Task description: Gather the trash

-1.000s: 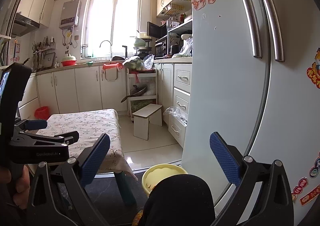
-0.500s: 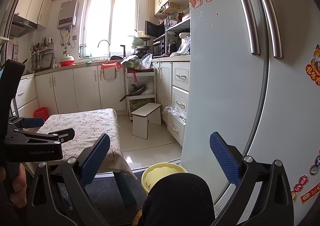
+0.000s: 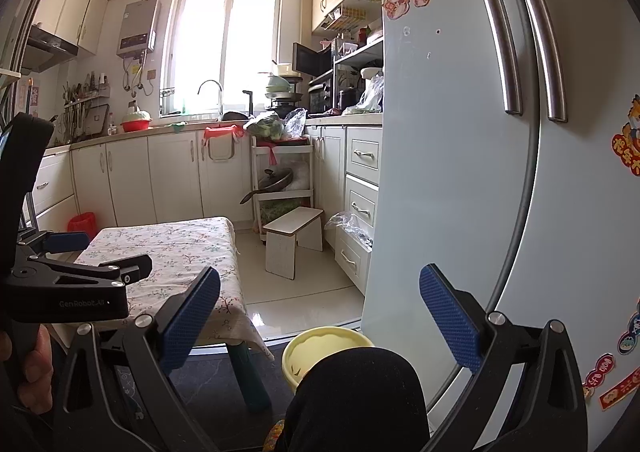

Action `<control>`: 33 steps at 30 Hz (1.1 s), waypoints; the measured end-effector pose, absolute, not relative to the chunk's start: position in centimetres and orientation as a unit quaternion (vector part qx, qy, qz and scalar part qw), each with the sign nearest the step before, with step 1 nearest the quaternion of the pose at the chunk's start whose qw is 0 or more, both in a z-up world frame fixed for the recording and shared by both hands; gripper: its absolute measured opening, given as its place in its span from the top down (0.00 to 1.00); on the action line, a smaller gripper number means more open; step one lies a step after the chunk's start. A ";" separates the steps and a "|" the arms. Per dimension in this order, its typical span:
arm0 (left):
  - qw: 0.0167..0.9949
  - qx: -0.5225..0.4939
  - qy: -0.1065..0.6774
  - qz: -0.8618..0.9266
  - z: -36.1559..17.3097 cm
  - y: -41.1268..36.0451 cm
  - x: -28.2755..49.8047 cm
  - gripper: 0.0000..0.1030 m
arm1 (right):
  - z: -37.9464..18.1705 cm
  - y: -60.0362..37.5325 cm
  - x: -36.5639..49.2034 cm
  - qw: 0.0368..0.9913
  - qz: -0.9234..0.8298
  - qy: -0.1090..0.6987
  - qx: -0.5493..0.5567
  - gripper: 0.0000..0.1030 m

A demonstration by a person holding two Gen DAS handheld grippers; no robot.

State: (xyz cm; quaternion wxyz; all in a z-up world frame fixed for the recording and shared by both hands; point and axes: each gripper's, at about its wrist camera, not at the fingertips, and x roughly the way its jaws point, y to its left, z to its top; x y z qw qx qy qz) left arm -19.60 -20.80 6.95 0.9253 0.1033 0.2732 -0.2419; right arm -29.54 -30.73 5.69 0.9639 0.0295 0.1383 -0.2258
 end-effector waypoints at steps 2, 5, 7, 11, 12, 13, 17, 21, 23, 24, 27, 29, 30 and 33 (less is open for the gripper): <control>0.925 0.101 0.273 -0.244 7.0 -20.7 -19.6 0.08 | 5.6 -30.7 -29.5 0.964 -0.226 0.139 0.030 0.07; 0.926 0.100 0.273 -0.242 7.0 -20.7 -19.6 0.08 | 5.6 -30.7 -29.5 0.964 -0.226 0.140 0.031 0.07; 0.926 0.101 0.272 -0.242 7.0 -20.6 -19.6 0.08 | 5.6 -30.6 -29.4 0.964 -0.225 0.141 0.031 0.07; 0.925 0.103 0.272 -0.242 7.0 -20.7 -19.6 0.08 | 5.5 -30.6 -29.3 0.964 -0.224 0.143 0.029 0.07; 0.925 0.104 0.272 -0.242 6.9 -20.6 -19.6 0.08 | 5.5 -30.6 -29.3 0.964 -0.224 0.143 0.029 0.07; 0.926 0.104 0.272 -0.242 6.9 -20.6 -19.6 0.08 | 5.5 -30.6 -29.3 0.963 -0.224 0.144 0.029 0.07; 0.925 0.103 0.273 -0.242 6.9 -20.7 -19.6 0.08 | 5.5 -30.6 -29.4 0.964 -0.224 0.143 0.030 0.07; 0.926 0.104 0.272 -0.242 6.9 -20.7 -19.7 0.08 | 5.5 -30.6 -29.4 0.963 -0.225 0.143 0.029 0.07; 0.925 0.105 0.271 -0.243 6.9 -20.6 -19.7 0.08 | 5.6 -30.6 -29.4 0.964 -0.225 0.143 0.030 0.07; 0.926 0.105 0.271 -0.243 6.9 -20.6 -19.7 0.08 | 5.6 -30.7 -29.4 0.964 -0.224 0.142 0.030 0.07; 0.925 0.105 0.270 -0.245 6.8 -20.4 -19.7 0.08 | 5.6 -30.6 -29.4 0.964 -0.225 0.142 0.029 0.07; 0.926 0.104 0.269 -0.245 6.8 -20.4 -19.7 0.08 | 5.6 -30.6 -29.4 0.963 -0.225 0.142 0.029 0.07; 0.926 0.103 0.268 -0.245 6.8 -20.4 -19.8 0.08 | 5.6 -30.6 -29.4 0.963 -0.225 0.142 0.029 0.07; 0.926 0.103 0.266 -0.246 6.8 -20.2 -19.8 0.08 | 5.7 -30.6 -29.5 0.963 -0.225 0.143 0.030 0.07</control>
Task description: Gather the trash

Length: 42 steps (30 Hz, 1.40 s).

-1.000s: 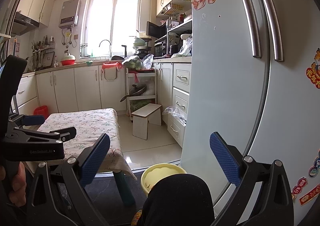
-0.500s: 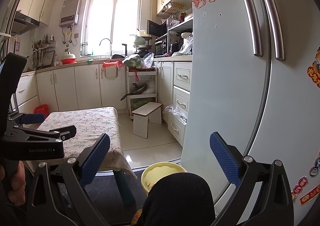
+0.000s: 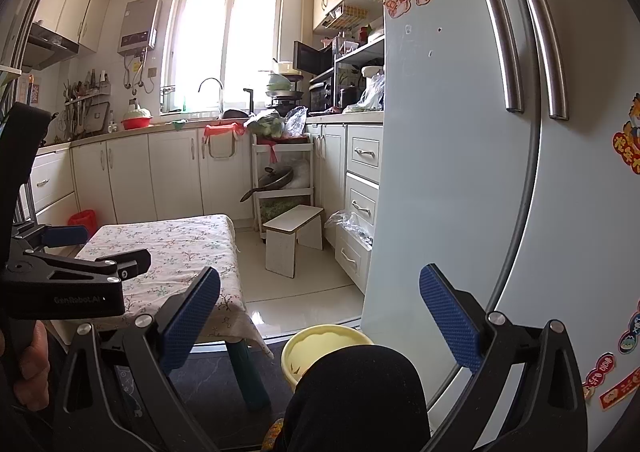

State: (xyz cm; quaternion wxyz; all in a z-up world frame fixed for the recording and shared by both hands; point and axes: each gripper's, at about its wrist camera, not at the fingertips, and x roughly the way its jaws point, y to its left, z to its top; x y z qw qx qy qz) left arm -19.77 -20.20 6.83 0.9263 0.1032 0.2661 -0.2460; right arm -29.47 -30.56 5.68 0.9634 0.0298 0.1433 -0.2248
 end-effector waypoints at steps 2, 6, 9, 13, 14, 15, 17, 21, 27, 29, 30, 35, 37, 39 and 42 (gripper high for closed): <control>0.928 0.105 0.262 -0.244 6.9 -20.0 -19.9 0.08 | 5.7 -30.6 -29.5 0.963 -0.225 0.143 0.030 0.07; 0.927 0.109 0.261 -0.246 6.9 -20.0 -19.9 0.08 | 5.7 -30.6 -29.5 0.963 -0.225 0.143 0.031 0.07; 0.927 0.111 0.260 -0.246 6.9 -20.1 -20.1 0.08 | 5.7 -30.6 -29.6 0.963 -0.225 0.143 0.030 0.07; 0.927 0.111 0.260 -0.245 6.9 -20.1 -20.1 0.08 | 5.7 -30.6 -29.6 0.963 -0.225 0.143 0.030 0.07; 0.927 0.111 0.260 -0.245 6.9 -20.1 -20.1 0.08 | 5.7 -30.6 -29.5 0.963 -0.225 0.143 0.030 0.07; 0.927 0.112 0.260 -0.245 6.9 -20.1 -20.1 0.08 | 5.7 -30.6 -29.5 0.963 -0.225 0.143 0.030 0.07; 0.927 0.112 0.260 -0.245 6.8 -20.1 -20.1 0.08 | 5.7 -30.5 -29.6 0.963 -0.225 0.143 0.030 0.07; 0.927 0.111 0.260 -0.245 6.9 -20.2 -20.1 0.08 | 5.7 -30.5 -29.6 0.963 -0.225 0.142 0.030 0.07; 0.928 0.111 0.258 -0.246 6.9 -20.0 -20.2 0.08 | 5.8 -30.5 -29.6 0.964 -0.225 0.141 0.029 0.07; 0.927 0.111 0.259 -0.246 7.0 -20.0 -20.2 0.08 | 5.8 -30.5 -29.6 0.964 -0.224 0.141 0.028 0.07; 0.927 0.111 0.260 -0.247 7.0 -20.0 -20.1 0.08 | 5.7 -30.6 -29.6 0.964 -0.224 0.141 0.028 0.07; 0.927 0.111 0.260 -0.246 7.0 -19.9 -20.0 0.08 | 5.7 -30.6 -29.6 0.964 -0.224 0.141 0.029 0.07; 0.927 0.111 0.260 -0.247 7.0 -19.9 -20.1 0.08 | 5.7 -30.5 -29.6 0.964 -0.223 0.140 0.028 0.07; 0.926 0.110 0.262 -0.248 7.0 -19.9 -20.0 0.08 | 5.6 -30.5 -29.5 0.964 -0.222 0.141 0.027 0.07; 0.925 0.108 0.264 -0.251 7.0 -19.8 -19.9 0.08 | 5.5 -30.5 -29.4 0.965 -0.220 0.142 0.027 0.07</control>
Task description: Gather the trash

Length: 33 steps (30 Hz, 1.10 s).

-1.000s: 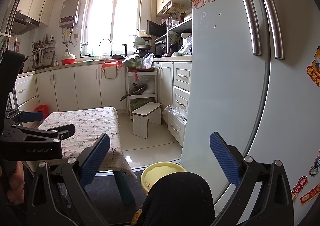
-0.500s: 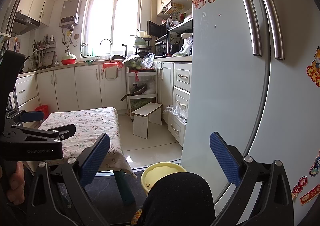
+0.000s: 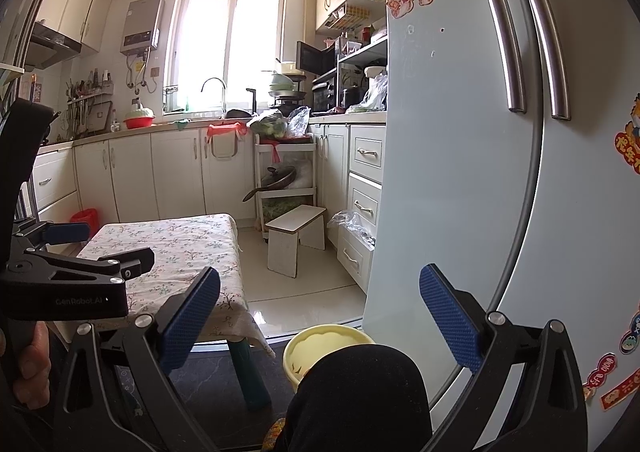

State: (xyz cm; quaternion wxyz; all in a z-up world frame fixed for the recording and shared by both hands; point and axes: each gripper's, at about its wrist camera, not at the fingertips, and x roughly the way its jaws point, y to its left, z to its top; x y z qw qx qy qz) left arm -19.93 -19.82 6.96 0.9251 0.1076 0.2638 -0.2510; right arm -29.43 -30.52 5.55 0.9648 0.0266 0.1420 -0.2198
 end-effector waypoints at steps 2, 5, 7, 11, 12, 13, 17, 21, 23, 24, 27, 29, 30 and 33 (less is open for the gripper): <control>0.924 0.106 0.265 -0.253 7.0 -19.7 -19.9 0.08 | 5.5 -30.6 -29.4 0.965 -0.218 0.142 0.026 0.07; 0.924 0.104 0.267 -0.253 6.9 -19.6 -19.7 0.08 | 5.4 -30.6 -29.4 0.965 -0.217 0.143 0.026 0.07; 0.923 0.102 0.269 -0.254 6.8 -19.5 -19.7 0.08 | 5.4 -30.7 -29.3 0.965 -0.216 0.144 0.026 0.07; 0.916 0.088 0.286 -0.269 6.6 -19.3 -19.1 0.08 | 5.4 -30.6 -29.2 0.966 -0.213 0.146 0.025 0.07; 0.913 0.082 0.291 -0.274 6.4 -19.3 -19.0 0.08 | 5.4 -30.6 -29.2 0.966 -0.212 0.146 0.025 0.07; 0.909 0.075 0.299 -0.280 6.3 -19.1 -18.8 0.08 | 5.4 -30.6 -29.1 0.966 -0.211 0.147 0.025 0.07; 0.906 0.066 0.297 -0.296 6.0 -18.9 -19.0 0.08 | 5.3 -30.2 -29.1 0.968 -0.205 0.146 0.021 0.07; 0.915 0.080 0.270 -0.288 6.4 -18.9 -19.8 0.08 | 5.5 -29.9 -29.1 0.969 -0.205 0.140 0.012 0.07; 0.925 0.094 0.257 -0.265 6.5 -18.7 -19.9 0.08 | 5.7 -30.0 -29.2 0.969 -0.208 0.135 0.009 0.07; 0.928 0.101 0.252 -0.255 6.6 -18.7 -19.8 0.08 | 5.8 -30.1 -29.2 0.969 -0.209 0.133 0.008 0.07; 0.934 0.113 0.250 -0.231 6.7 -18.5 -19.5 0.08 | 6.0 -30.2 -29.0 0.969 -0.210 0.132 0.007 0.07; 0.932 0.111 0.261 -0.225 6.6 -18.4 -19.1 0.08 | 6.1 -30.2 -28.9 0.969 -0.210 0.133 0.004 0.07; 0.931 0.108 0.268 -0.224 6.5 -18.3 -18.8 0.08 | 6.1 -30.1 -28.8 0.969 -0.209 0.134 0.003 0.07; 0.932 0.109 0.271 -0.214 6.5 -18.0 -18.6 0.08 | 6.2 -29.7 -28.6 0.969 -0.206 0.135 -0.001 0.07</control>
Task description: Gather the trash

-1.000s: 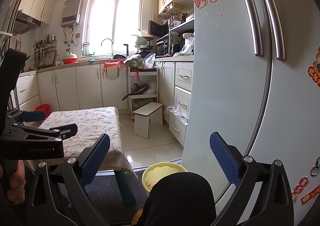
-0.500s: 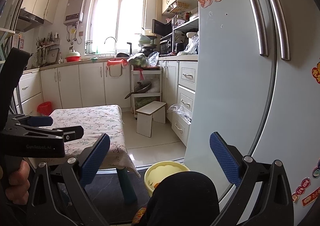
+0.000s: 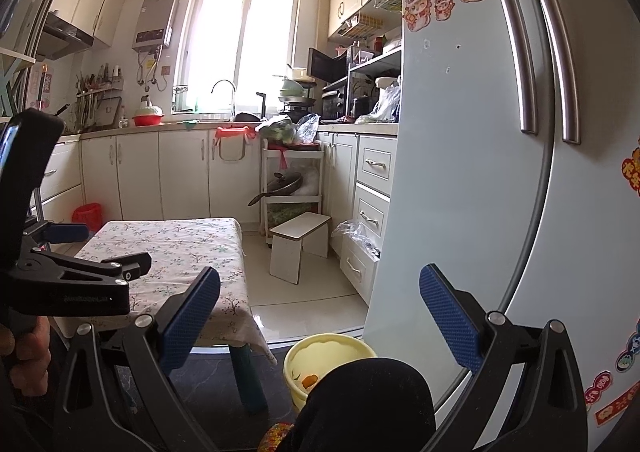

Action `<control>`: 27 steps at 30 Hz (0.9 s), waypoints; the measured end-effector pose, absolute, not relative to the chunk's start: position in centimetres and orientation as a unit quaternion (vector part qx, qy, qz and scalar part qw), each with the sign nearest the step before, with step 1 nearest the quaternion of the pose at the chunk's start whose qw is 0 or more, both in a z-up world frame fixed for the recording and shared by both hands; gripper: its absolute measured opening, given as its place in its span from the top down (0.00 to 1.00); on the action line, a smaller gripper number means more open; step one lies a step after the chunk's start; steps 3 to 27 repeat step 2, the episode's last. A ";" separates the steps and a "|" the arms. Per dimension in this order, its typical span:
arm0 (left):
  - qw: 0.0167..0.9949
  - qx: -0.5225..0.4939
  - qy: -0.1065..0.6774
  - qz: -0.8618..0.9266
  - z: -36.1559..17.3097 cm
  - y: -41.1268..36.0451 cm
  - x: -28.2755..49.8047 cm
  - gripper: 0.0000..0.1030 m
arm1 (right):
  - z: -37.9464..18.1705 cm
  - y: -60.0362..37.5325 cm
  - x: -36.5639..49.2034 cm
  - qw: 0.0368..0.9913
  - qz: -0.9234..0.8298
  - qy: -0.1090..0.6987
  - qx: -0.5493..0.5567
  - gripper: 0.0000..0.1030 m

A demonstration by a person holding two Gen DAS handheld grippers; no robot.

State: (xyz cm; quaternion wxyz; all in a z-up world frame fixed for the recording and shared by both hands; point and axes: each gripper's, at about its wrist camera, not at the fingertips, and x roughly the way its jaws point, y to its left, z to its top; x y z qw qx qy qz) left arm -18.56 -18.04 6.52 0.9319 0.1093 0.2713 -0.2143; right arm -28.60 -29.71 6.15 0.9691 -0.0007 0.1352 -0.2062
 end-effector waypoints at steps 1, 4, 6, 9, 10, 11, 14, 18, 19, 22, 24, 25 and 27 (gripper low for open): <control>0.932 0.108 0.274 -0.214 6.5 -17.9 -18.5 0.08 | 6.1 -29.7 -28.5 0.969 -0.205 0.136 -0.002 0.07; 0.932 0.104 0.277 -0.212 6.4 -17.7 -18.3 0.08 | 6.1 -29.5 -28.4 0.969 -0.203 0.138 -0.005 0.07; 0.932 0.104 0.277 -0.212 6.4 -17.7 -18.3 0.08 | 6.1 -29.5 -28.4 0.969 -0.203 0.138 -0.005 0.07; 0.932 0.104 0.277 -0.212 6.4 -17.7 -18.3 0.08 | 6.1 -29.5 -28.4 0.969 -0.203 0.138 -0.005 0.07; 0.932 0.104 0.277 -0.212 6.4 -17.7 -18.3 0.08 | 6.1 -29.5 -28.4 0.969 -0.203 0.138 -0.005 0.07; 0.932 0.104 0.277 -0.212 6.4 -17.7 -18.3 0.08 | 6.1 -29.5 -28.4 0.969 -0.203 0.138 -0.005 0.07; 0.932 0.104 0.277 -0.212 6.4 -17.7 -18.3 0.08 | 6.1 -29.5 -28.4 0.969 -0.203 0.138 -0.005 0.07; 0.932 0.104 0.277 -0.212 6.4 -17.7 -18.3 0.08 | 6.1 -29.5 -28.4 0.969 -0.203 0.138 -0.005 0.07; 0.932 0.104 0.277 -0.212 6.4 -17.7 -18.3 0.08 | 6.1 -29.5 -28.4 0.969 -0.203 0.138 -0.005 0.07; 0.932 0.104 0.277 -0.212 6.4 -17.7 -18.3 0.08 | 6.1 -29.5 -28.4 0.969 -0.203 0.138 -0.005 0.07; 0.932 0.104 0.277 -0.212 6.4 -17.7 -18.3 0.08 | 6.1 -29.5 -28.4 0.969 -0.203 0.138 -0.005 0.07; 0.932 0.104 0.277 -0.212 6.4 -17.7 -18.3 0.08 | 6.1 -29.5 -28.4 0.969 -0.203 0.138 -0.005 0.07; 0.932 0.104 0.277 -0.212 6.4 -17.7 -18.3 0.08 | 6.1 -29.5 -28.4 0.969 -0.203 0.138 -0.005 0.07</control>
